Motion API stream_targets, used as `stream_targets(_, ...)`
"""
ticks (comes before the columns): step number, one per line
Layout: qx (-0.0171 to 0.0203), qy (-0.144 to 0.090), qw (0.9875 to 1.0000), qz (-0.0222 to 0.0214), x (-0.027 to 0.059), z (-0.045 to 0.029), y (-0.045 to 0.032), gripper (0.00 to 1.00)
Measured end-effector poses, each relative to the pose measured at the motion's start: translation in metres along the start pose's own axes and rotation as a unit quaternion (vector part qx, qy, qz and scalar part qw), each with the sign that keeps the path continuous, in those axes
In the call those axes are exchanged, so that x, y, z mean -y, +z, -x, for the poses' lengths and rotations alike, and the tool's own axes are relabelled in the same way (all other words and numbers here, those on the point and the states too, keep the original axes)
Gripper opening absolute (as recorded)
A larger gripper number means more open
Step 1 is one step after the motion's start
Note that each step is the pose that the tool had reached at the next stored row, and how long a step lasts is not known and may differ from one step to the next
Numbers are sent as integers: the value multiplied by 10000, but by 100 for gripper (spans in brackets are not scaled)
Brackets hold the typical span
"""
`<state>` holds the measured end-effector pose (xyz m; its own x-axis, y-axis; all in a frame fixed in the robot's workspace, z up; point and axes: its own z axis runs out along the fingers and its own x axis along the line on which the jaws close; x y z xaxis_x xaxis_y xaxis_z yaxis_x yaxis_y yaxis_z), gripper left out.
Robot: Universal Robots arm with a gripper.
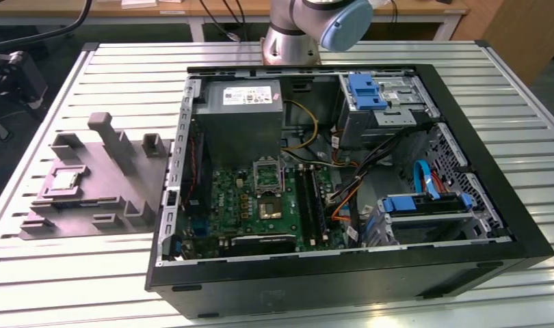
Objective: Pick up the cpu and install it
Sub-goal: 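Pick up the cpu and move it towards the insertion slot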
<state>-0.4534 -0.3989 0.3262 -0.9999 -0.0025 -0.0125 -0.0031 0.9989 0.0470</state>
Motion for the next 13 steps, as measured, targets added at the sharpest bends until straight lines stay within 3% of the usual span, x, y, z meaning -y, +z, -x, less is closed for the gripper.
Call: stream_targets(13, 0, 0, 10000, 0, 2, 0, 38, 71)
